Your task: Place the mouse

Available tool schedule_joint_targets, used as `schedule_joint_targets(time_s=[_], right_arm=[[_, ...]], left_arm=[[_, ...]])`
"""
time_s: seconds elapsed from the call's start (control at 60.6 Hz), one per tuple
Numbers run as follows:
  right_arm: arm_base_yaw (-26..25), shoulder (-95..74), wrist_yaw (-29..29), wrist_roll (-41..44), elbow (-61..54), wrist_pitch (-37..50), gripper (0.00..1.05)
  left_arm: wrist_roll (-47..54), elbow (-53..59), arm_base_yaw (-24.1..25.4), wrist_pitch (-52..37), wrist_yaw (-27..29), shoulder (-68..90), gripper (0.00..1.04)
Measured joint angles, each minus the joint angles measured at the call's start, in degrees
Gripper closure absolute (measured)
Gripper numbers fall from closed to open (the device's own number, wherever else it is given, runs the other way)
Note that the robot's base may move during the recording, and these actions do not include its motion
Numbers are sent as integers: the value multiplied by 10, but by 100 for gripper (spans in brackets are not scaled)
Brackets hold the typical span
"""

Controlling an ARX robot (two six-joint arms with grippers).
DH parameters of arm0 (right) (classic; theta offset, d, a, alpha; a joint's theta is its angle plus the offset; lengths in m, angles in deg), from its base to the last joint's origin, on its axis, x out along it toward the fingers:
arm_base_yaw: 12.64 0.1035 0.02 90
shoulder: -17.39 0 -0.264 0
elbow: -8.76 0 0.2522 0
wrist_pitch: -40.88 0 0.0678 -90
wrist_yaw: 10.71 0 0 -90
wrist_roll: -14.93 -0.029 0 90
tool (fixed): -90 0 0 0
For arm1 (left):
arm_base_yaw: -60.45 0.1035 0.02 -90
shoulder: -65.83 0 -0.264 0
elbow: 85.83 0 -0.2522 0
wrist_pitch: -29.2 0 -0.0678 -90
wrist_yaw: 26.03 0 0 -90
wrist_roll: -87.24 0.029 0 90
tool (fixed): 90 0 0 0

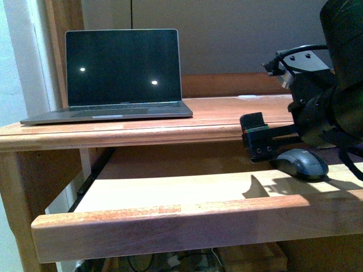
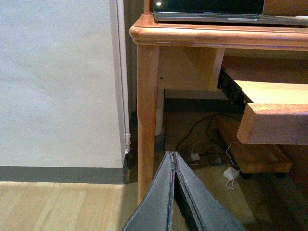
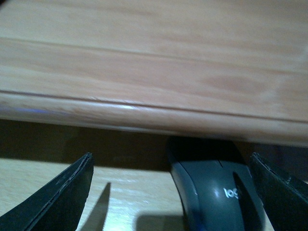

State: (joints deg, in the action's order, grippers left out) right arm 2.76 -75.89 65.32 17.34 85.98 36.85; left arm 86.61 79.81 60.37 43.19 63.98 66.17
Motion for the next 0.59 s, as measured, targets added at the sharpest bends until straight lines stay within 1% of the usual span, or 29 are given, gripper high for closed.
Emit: schedule_joint_targets(time_s=[0.149, 0.363, 0.594], right_arm=[[-18, 25, 12, -6, -8, -14, 7], [-21, 34, 26, 6, -26, -16, 7], [-15, -25, 2, 22, 3, -18, 7]], left_arm=[[0, 0, 0, 0, 0, 0, 102], [0, 0, 0, 0, 0, 0, 102], [0, 0, 0, 0, 0, 0, 102]])
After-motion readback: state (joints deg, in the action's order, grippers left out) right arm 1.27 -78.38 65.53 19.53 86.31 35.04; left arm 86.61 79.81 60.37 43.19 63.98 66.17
